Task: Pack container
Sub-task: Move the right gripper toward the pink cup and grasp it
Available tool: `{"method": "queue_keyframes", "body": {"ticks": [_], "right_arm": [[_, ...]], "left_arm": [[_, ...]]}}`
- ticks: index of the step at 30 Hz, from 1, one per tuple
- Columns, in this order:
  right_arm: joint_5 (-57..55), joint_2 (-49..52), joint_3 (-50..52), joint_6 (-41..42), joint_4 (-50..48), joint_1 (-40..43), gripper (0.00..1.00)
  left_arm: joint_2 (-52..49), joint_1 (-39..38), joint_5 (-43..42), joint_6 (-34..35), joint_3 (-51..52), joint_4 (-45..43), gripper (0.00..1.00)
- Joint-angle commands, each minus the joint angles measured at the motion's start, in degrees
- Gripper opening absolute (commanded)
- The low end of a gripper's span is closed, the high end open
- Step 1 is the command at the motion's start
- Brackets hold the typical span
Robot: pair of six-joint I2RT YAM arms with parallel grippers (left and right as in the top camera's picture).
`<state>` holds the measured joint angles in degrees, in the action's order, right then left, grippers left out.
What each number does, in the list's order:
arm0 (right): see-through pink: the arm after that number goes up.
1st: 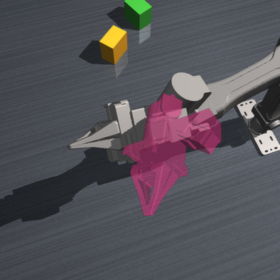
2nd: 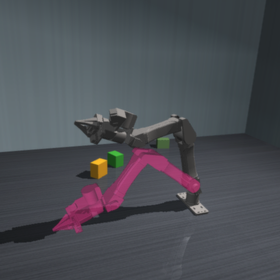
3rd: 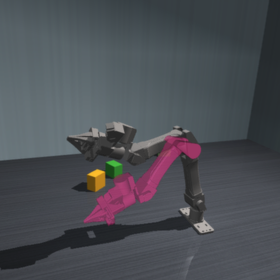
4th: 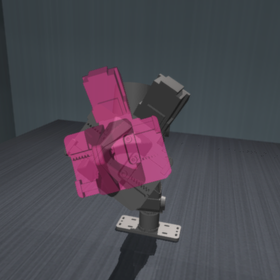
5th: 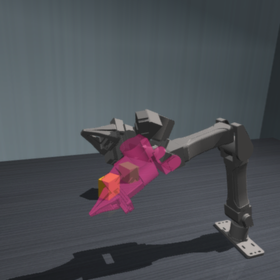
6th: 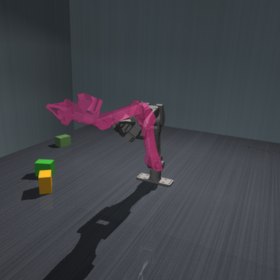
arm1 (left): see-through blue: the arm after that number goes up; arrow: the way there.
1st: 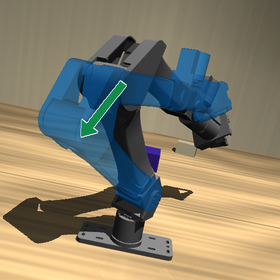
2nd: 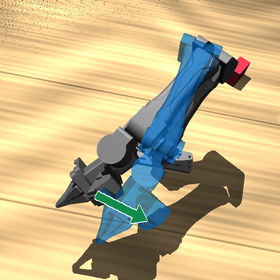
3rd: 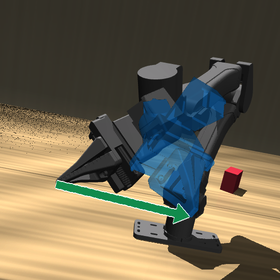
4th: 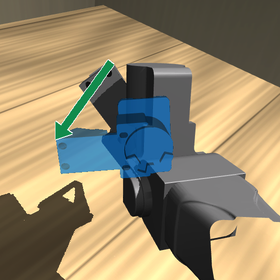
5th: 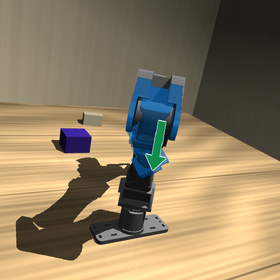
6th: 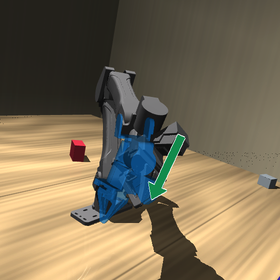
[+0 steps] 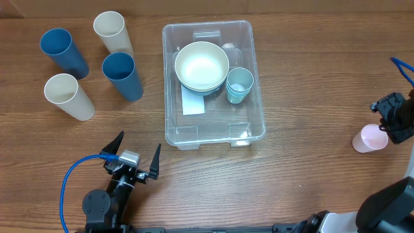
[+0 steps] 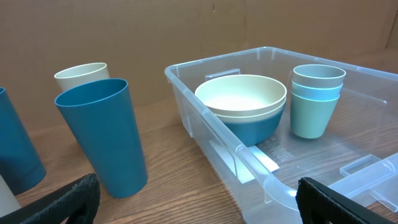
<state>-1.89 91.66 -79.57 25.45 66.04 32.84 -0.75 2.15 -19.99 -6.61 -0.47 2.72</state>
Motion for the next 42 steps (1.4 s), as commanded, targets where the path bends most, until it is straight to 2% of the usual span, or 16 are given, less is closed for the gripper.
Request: {"method": "queue_keyframes", "body": {"ticks": [1, 7, 14, 15, 17, 19, 25, 29, 34, 36, 42], "right_arm": [[1.9, 3.1, -0.1, 0.3, -1.4, -0.2, 0.68], [2.0, 7.5, 1.9, 3.1, -1.6, -0.2, 0.65], [4.6, 7.5, 13.2, 5.1, -13.7, -0.3, 0.57], [4.6, 7.5, 14.2, 5.7, -14.6, -0.2, 0.5], [4.6, 7.5, 15.3, 6.1, -15.8, -0.2, 0.22], [4.6, 7.5, 15.3, 6.2, -16.1, -0.3, 0.04], [7.0, 7.4, 13.0, 6.1, -13.7, -2.5, 0.04], [7.7, 5.3, 3.5, 3.9, -6.1, -8.5, 0.04], [8.0, 2.5, -14.8, -0.9, 3.7, -21.0, 0.04], [8.0, 2.4, -23.0, -2.4, 5.7, -29.6, 0.04], [3.1, 2.8, -26.6, -3.0, 1.1, -50.4, 0.04]], "left_arm": [[0.5, 0.5, -0.8, -0.5, 0.2, 0.0, 1.0], [0.5, 0.5, -0.8, -0.5, 0.2, 0.0, 1.0], [0.5, 0.5, -0.8, -0.5, 0.2, 0.0, 1.0], [0.5, 0.5, -0.8, -0.5, 0.2, 0.0, 1.0], [0.5, 0.5, -0.8, -0.5, 0.2, 0.0, 1.0], [0.5, 0.5, -0.8, -0.5, 0.2, 0.0, 1.0], [0.5, 0.5, -0.8, -0.5, 0.2, 0.0, 1.0], [0.5, 0.5, -0.8, -0.5, 0.2, 0.0, 1.0], [0.5, 0.5, -0.8, -0.5, 0.2, 0.0, 1.0], [0.5, 0.5, -0.8, -0.5, 0.2, 0.0, 1.0], [0.5, 0.5, -0.8, -0.5, 0.2, 0.0, 1.0]]}}
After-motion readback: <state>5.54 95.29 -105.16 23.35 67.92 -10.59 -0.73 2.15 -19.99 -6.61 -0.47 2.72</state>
